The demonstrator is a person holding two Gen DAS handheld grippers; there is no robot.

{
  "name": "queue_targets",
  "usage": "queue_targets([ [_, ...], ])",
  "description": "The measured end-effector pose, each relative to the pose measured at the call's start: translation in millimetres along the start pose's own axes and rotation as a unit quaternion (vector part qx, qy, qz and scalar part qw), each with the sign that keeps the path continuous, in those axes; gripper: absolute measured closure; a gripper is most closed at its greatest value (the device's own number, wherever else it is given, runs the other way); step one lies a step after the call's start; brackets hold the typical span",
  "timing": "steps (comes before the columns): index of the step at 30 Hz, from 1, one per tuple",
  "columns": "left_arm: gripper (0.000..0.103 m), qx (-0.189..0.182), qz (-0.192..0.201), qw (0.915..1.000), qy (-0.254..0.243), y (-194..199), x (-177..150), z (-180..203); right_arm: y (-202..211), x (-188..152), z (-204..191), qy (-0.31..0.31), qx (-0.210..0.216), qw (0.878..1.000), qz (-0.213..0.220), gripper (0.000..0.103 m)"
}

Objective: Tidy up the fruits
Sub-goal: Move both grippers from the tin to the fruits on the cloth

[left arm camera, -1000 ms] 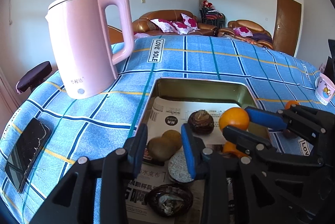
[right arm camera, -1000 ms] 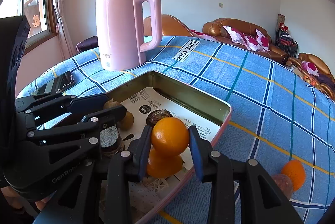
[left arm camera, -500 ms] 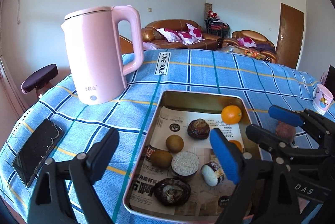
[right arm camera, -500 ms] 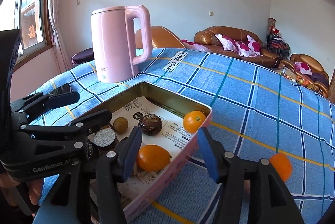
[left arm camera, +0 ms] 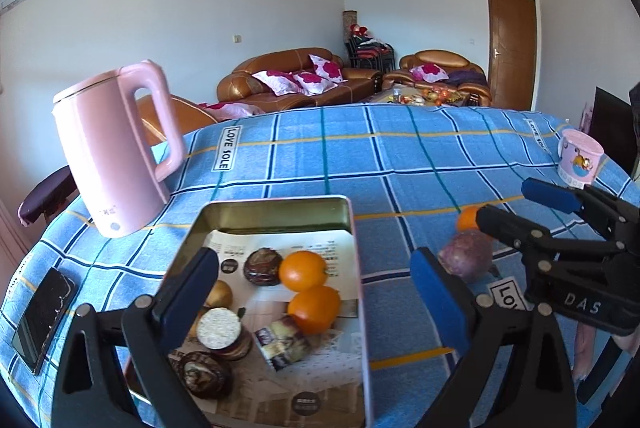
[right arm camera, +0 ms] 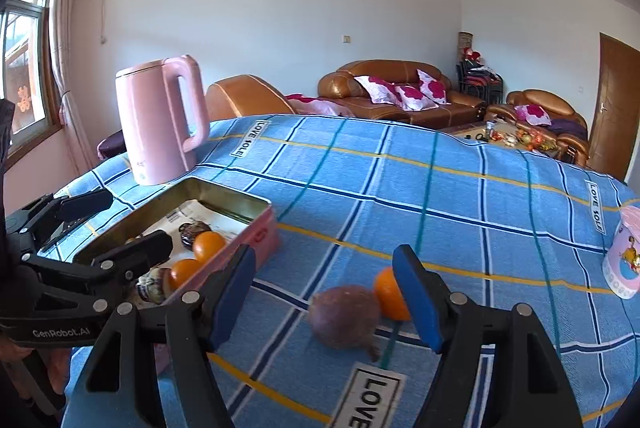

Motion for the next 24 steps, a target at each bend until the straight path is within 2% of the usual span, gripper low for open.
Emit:
queue_targets([
  [5,0.004,-0.028,-0.013,0.9994,-0.017,-11.4,0.4,39.2,2.5,-7.8,46.1,-0.042,-0.051,0.998,-0.003,0.03],
  [12,0.005,-0.054,-0.038,0.9969,-0.042,-34.3,-1.7,79.6,2.3,-17.7,80.9,-0.064,-0.093,0.994,-0.015,0.03],
  [18,0.007,-0.064,-0.059,0.9943,-0.062,-53.4,-3.6,98.3,8.2,-19.4,96.6,-0.087,-0.101,0.991,-0.008,0.028],
  [24,0.02,-0.086,-0.098,0.9903,-0.049,-74.6,-9.6,103.8,9.3,-20.2,96.6,-0.09,-0.098,0.991,-0.007,0.025],
])
Point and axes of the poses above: each gripper's, at about its wrist camera, not at the fingertips, and y roughly against the way its jaws point, z to its right, x to its top, the point moved 6 cm from there along -y, roughly the way its jaws point, and after that the axes turned 5 degrees about -x, right-handed, at the moved point
